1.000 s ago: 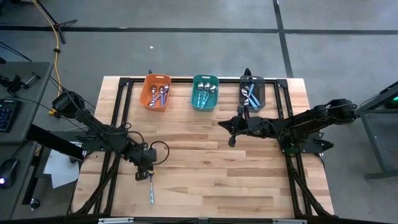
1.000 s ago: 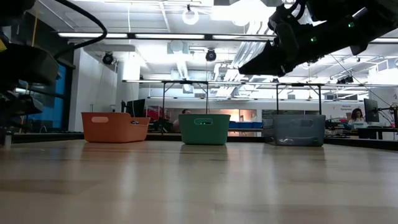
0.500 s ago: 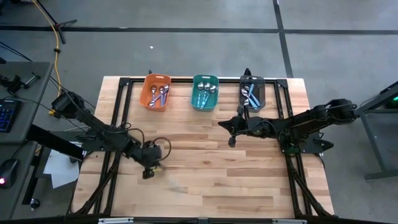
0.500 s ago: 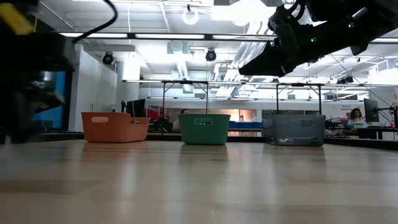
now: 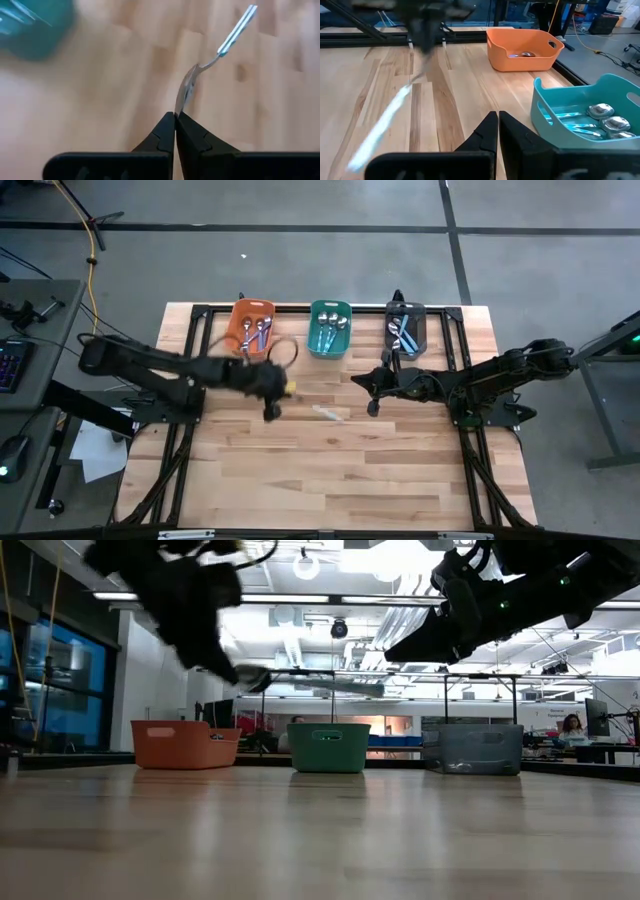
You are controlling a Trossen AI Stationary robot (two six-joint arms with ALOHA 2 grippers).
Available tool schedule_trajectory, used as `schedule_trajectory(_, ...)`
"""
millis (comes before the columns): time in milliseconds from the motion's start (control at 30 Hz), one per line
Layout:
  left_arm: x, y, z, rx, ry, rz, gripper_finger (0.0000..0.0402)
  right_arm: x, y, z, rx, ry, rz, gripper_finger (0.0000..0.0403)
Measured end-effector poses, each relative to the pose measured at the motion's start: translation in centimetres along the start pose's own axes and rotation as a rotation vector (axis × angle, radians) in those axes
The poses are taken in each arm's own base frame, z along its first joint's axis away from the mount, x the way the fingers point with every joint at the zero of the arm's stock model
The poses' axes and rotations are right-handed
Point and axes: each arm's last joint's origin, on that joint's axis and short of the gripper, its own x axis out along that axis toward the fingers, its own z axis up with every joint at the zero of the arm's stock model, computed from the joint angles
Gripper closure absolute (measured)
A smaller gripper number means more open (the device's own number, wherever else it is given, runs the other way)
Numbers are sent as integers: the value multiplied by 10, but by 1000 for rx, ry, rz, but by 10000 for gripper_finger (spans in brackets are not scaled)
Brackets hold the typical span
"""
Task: Sort silverware by color (type)
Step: Put the blue patterned spoon into the green bin
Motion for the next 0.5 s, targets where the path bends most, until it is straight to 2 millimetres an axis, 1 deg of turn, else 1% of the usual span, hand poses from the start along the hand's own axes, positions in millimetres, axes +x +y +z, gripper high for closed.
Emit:
schedule_trajectory(200,-38,55,63,158,45,154,401,0,0,0,0,0,0,403)
schedule_trajectory(300,-49,84,95,177,47,193,401,0,0,0,0,0,0,403)
schedule_trajectory(400,-47,111,120,200,103,193,401,0,0,0,0,0,0,403)
schedule_trajectory(500,-34,136,138,250,212,192,401,0,0,0,0,0,0,403)
